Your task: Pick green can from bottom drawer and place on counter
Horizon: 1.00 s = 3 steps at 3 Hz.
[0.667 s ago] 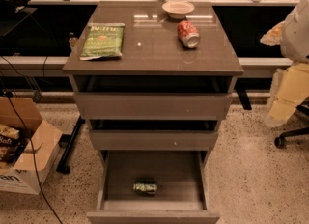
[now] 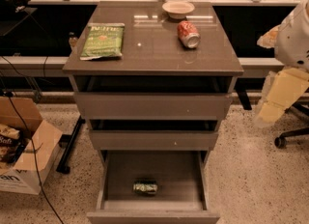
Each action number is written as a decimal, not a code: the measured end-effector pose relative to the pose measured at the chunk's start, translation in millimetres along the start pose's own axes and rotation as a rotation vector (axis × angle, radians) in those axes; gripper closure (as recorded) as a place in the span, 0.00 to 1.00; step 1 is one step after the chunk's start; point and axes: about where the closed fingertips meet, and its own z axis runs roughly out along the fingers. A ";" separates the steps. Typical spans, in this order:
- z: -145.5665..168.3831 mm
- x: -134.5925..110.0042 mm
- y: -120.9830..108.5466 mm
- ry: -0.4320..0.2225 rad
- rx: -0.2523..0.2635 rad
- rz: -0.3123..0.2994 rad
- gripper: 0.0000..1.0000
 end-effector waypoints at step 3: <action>90.7 -61.2 14.8 -0.158 -0.087 -0.029 0.00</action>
Offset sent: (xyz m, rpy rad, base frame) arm 0.0359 0.0830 -0.0648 0.1560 0.0277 0.1112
